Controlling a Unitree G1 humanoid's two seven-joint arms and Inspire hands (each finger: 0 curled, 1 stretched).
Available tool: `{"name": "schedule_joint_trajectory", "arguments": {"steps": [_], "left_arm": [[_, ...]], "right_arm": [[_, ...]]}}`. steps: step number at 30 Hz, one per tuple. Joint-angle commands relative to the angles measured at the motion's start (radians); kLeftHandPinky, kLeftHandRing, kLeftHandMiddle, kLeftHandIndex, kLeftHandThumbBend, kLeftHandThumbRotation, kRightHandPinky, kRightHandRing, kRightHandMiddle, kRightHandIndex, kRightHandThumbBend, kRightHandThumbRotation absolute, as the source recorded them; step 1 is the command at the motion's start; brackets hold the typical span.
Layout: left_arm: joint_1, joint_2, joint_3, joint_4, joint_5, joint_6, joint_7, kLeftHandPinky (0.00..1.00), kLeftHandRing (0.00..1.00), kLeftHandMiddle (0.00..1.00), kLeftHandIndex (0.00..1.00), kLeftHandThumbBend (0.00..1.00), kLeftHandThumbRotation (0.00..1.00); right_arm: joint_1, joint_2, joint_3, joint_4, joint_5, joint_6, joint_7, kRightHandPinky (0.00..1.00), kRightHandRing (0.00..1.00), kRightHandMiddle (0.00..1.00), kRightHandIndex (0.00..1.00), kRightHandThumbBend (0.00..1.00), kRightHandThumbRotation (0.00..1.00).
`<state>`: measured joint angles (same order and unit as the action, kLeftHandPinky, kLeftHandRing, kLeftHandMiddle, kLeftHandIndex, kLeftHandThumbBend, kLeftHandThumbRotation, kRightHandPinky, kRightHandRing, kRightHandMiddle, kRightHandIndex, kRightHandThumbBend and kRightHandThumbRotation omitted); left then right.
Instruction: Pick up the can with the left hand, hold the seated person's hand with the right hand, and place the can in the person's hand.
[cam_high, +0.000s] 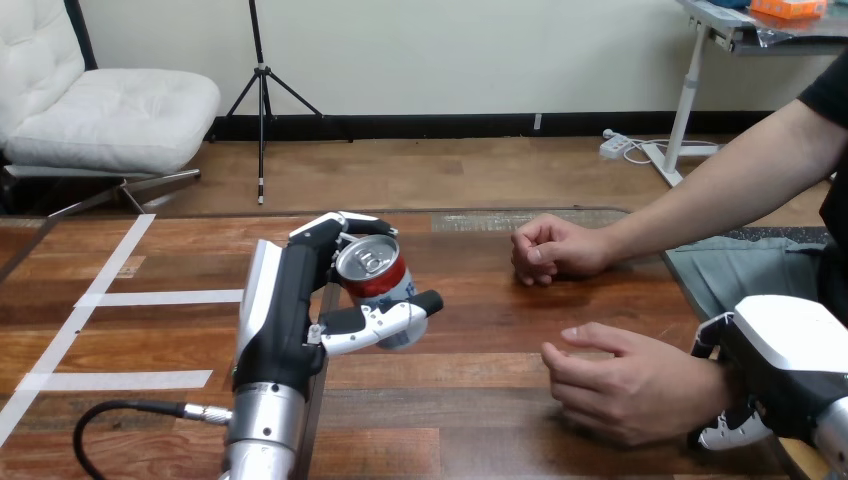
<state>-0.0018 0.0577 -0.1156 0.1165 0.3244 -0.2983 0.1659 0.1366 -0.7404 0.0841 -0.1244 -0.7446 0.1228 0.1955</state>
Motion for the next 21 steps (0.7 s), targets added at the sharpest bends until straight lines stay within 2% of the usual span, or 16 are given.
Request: {"name": "schedule_joint_trajectory", "arguments": {"steps": [1,21], "left_arm": [[-0.099,-0.025,-0.020,-0.024,0.005,0.004,-0.001,0.41,0.40,0.44,0.56,0.69,0.00],[-0.181,-0.063,-0.084,-0.009,0.057,0.024,0.001,0.40,0.39,0.43,0.55,0.70,0.00]], "right_arm": [[-0.044,0.020,-0.008,-0.046,0.007,-0.006,-0.001,0.31,0.40,0.48,0.53,0.81,0.00],[-0.031,0.027,-0.017,-0.081,0.008,-0.023,-0.021,0.30,0.40,0.47,0.52,0.78,0.00]]}}
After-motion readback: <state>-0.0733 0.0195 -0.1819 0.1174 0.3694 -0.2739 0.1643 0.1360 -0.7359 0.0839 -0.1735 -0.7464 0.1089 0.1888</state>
